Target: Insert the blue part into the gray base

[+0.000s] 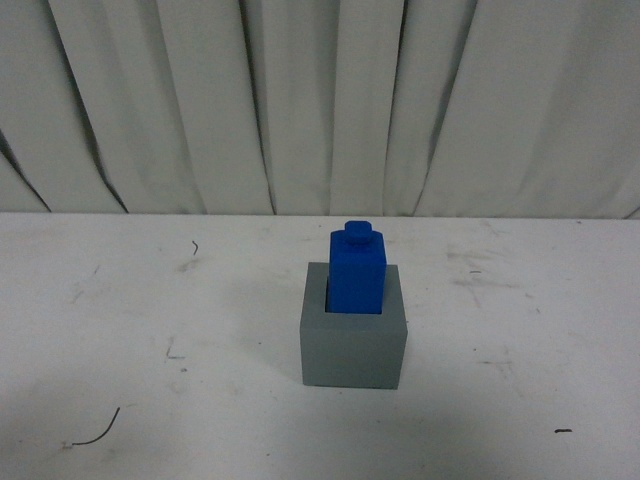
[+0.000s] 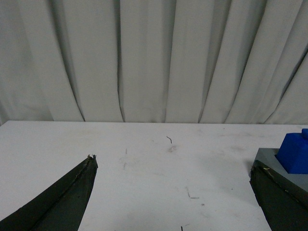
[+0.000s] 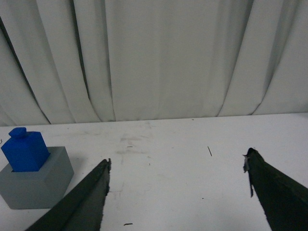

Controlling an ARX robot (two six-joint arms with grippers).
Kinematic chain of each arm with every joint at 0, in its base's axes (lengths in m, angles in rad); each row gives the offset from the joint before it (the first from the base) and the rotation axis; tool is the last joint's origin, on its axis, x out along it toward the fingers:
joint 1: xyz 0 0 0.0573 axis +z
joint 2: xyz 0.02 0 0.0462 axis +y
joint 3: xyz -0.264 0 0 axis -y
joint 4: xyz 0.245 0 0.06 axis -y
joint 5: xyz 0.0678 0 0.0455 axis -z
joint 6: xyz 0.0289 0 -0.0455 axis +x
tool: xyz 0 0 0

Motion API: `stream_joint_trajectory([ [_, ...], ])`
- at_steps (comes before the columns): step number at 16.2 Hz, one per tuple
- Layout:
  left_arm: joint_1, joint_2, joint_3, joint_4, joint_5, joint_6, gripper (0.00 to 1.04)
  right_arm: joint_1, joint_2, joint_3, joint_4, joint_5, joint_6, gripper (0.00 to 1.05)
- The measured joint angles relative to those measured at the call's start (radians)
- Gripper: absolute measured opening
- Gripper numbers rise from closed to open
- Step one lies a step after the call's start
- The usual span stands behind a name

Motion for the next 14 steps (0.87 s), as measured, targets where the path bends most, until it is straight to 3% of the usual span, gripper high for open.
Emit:
stream_joint_trajectory([
  [1, 0.0, 0.0, 0.0, 0.0, 0.0, 0.0, 0.98, 0.0, 0.0, 0.0, 0.0, 0.0, 0.0, 0.99],
  [14, 0.0, 0.0, 0.0, 0.0, 0.0, 0.0, 0.98, 0.0, 0.0, 0.0, 0.0, 0.0, 0.001, 0.98],
])
